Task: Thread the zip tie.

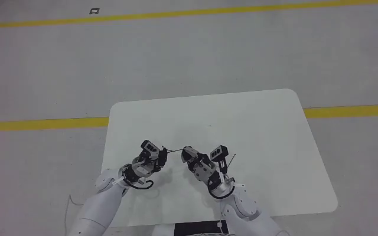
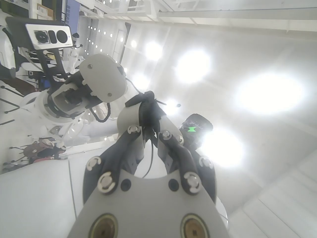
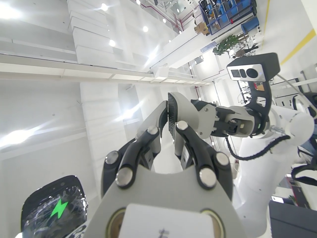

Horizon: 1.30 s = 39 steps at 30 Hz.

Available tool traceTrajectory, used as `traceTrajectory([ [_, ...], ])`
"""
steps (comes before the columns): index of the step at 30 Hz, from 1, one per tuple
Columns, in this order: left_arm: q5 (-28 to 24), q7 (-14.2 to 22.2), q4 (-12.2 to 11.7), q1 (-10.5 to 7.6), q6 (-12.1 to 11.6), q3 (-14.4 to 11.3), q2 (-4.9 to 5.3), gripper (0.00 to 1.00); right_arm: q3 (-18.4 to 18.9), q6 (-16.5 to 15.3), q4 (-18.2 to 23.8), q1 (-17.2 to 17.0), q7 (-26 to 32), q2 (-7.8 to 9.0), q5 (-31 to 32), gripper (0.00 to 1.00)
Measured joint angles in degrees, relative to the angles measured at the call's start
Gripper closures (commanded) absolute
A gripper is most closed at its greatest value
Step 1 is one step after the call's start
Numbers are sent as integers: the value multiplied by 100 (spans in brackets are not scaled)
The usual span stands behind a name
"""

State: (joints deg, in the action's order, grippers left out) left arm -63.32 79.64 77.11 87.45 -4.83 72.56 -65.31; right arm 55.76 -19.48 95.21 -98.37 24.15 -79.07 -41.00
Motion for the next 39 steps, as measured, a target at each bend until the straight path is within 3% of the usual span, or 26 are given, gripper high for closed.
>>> traceTrajectory([
  [39,0,0,0,0,0,0,0,100,421,0,233,-307,-46,16,165,100],
])
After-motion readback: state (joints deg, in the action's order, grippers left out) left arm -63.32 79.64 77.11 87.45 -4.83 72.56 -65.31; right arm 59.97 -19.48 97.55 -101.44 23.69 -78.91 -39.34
